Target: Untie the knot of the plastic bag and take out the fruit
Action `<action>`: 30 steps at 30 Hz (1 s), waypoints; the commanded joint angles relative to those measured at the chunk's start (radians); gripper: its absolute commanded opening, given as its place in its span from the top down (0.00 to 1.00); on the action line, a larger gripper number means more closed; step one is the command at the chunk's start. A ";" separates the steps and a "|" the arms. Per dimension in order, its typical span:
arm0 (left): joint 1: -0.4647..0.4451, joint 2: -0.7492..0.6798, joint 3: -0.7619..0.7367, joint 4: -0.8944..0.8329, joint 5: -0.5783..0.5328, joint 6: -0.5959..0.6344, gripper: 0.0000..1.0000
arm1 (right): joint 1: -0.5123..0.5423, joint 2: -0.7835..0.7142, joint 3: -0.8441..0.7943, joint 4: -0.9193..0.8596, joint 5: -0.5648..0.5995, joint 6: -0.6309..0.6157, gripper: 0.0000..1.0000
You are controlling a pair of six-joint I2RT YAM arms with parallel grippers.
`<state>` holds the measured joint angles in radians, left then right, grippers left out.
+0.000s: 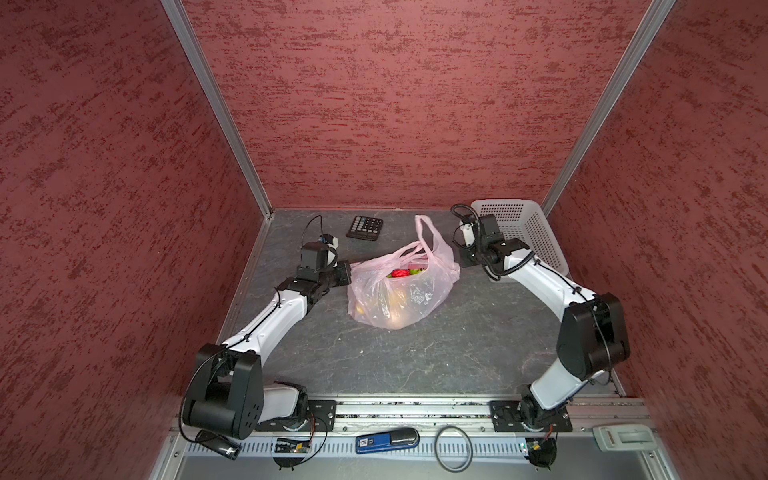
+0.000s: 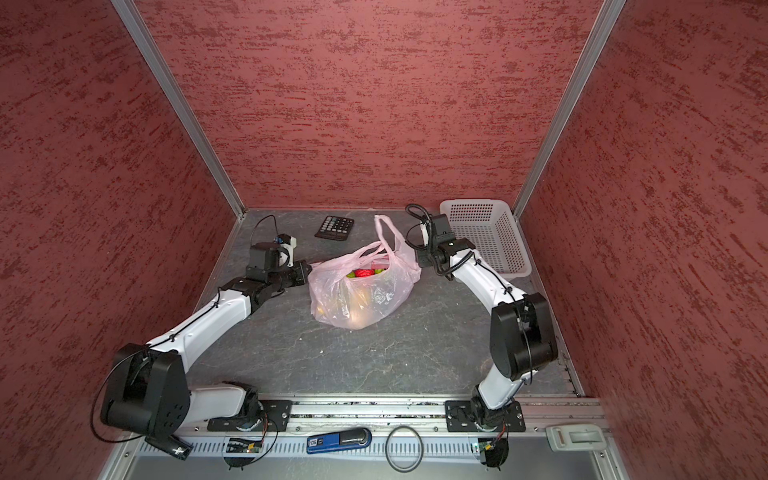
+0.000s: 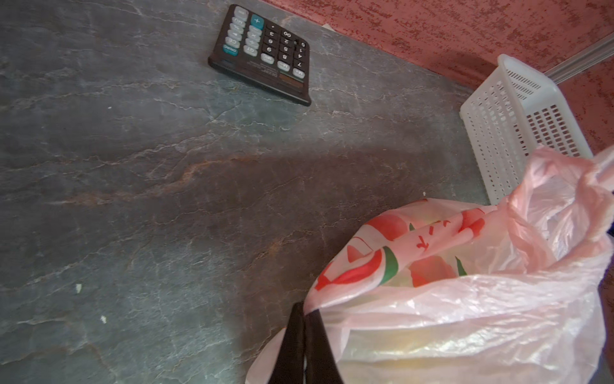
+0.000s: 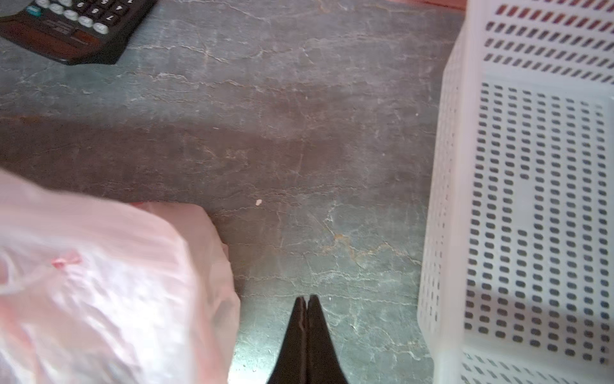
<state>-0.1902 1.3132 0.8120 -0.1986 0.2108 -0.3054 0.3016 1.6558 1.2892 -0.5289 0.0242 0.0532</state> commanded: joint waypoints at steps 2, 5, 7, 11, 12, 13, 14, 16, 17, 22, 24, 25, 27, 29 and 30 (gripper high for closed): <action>0.005 -0.008 0.000 -0.009 0.003 0.008 1.00 | -0.002 -0.054 -0.027 0.003 -0.068 0.057 1.00; -0.028 -0.015 0.039 -0.047 -0.042 0.024 0.51 | 0.000 -0.076 -0.036 0.021 -0.111 0.077 1.00; -0.059 -0.021 0.084 -0.084 -0.097 0.042 0.20 | 0.000 -0.078 -0.028 0.014 -0.131 0.081 1.00; -0.141 -0.005 0.193 -0.139 -0.174 0.116 0.00 | 0.000 -0.088 -0.024 0.009 -0.153 0.084 1.00; -0.157 0.009 0.221 -0.155 -0.171 0.134 0.00 | 0.000 -0.090 -0.024 0.007 -0.156 0.083 1.00; -0.171 0.032 0.257 -0.177 -0.167 0.152 0.01 | 0.000 -0.092 -0.024 0.006 -0.160 0.083 1.00; -0.183 0.057 0.288 -0.196 -0.149 0.172 0.01 | 0.000 -0.093 -0.022 0.004 -0.166 0.083 0.94; -0.203 0.108 0.344 -0.225 -0.109 0.207 0.00 | 0.001 -0.096 -0.020 0.001 -0.175 0.081 0.87; -0.213 0.136 0.374 -0.241 -0.091 0.232 0.01 | 0.002 -0.097 -0.021 0.002 -0.179 0.082 0.84; -0.274 0.298 0.528 -0.357 -0.069 0.345 0.00 | 0.002 -0.113 -0.024 0.000 -0.184 0.087 0.69; -0.282 0.347 0.561 -0.373 -0.083 0.358 0.00 | 0.002 -0.125 -0.028 0.000 -0.186 0.091 0.66; -0.285 0.368 0.572 -0.373 -0.091 0.362 0.00 | 0.002 -0.129 -0.031 0.001 -0.186 0.092 0.64; -0.290 0.400 0.585 -0.350 -0.119 0.369 0.03 | 0.002 -0.141 -0.037 0.004 -0.190 0.099 0.61; -0.294 0.429 0.601 -0.330 -0.154 0.373 0.18 | 0.001 -0.148 -0.045 0.010 -0.196 0.104 0.60; -0.295 0.443 0.614 -0.327 -0.171 0.371 0.28 | 0.002 -0.152 -0.047 0.013 -0.202 0.107 0.59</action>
<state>-0.4828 1.7412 1.3842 -0.5259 0.0914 0.0319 0.2985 1.5360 1.2533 -0.5262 -0.1570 0.1452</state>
